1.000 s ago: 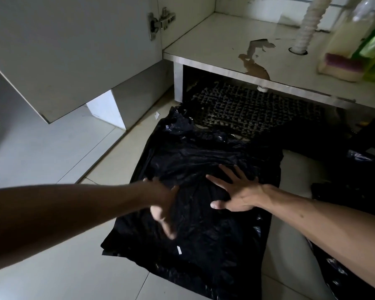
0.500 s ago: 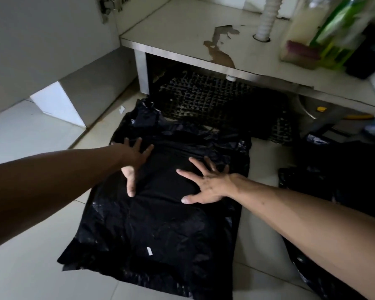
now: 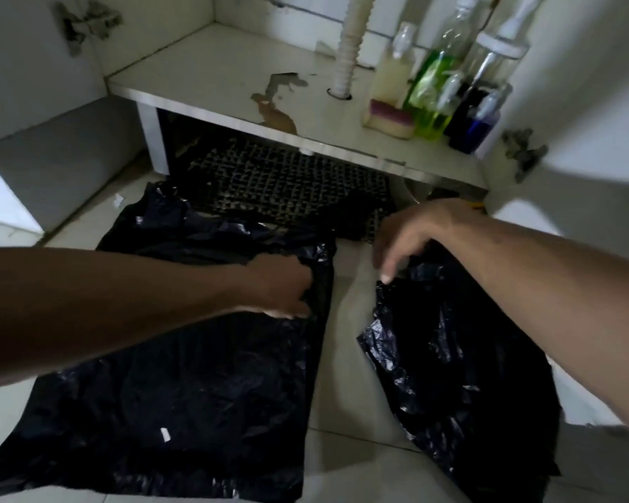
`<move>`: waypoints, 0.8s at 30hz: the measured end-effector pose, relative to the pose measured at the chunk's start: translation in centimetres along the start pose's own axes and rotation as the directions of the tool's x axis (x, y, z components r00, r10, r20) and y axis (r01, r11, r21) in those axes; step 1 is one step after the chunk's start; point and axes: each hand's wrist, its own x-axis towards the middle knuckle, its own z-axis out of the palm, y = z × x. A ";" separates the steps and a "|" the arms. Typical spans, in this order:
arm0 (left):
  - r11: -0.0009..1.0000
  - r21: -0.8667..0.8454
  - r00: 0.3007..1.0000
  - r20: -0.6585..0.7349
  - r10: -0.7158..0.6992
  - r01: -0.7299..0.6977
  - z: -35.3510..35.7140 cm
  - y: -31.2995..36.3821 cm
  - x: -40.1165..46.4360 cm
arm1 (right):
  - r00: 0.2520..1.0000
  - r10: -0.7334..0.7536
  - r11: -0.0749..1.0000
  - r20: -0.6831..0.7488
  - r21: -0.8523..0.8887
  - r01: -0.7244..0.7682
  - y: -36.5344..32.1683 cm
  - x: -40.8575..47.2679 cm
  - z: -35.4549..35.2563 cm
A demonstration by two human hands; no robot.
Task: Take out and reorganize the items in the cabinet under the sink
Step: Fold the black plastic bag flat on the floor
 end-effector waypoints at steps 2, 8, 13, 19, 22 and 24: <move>0.994 -0.096 0.998 0.038 0.057 -0.053 0.8 4.4 1.7 | 0.995 -0.003 0.998 0.099 0.060 -0.003 1.4 -0.3 2.4; 0.653 -0.744 0.978 0.209 0.022 0.144 4.8 12.7 7.4 | 0.994 -0.110 0.993 0.019 0.038 0.109 1.8 0.8 7.3; 0.447 -0.860 0.969 0.227 -0.101 0.248 5.0 13.1 9.9 | 0.997 -0.065 0.982 0.029 -0.176 0.069 2.9 0.8 8.1; 0.352 -0.907 0.972 0.205 -0.112 0.232 1.4 8.2 6.9 | 0.937 0.349 0.808 -0.022 -0.499 -0.313 5.9 -0.1 8.9; 0.017 -0.966 0.955 0.251 -0.160 0.257 -0.1 5.0 4.5 | 0.898 0.418 0.738 -0.140 -0.524 -0.425 6.4 -0.7 8.1; -0.182 -0.956 0.937 0.268 -0.225 0.230 -0.7 2.4 3.0 | 0.878 0.433 0.737 -0.207 -0.480 -0.476 6.1 -1.0 7.2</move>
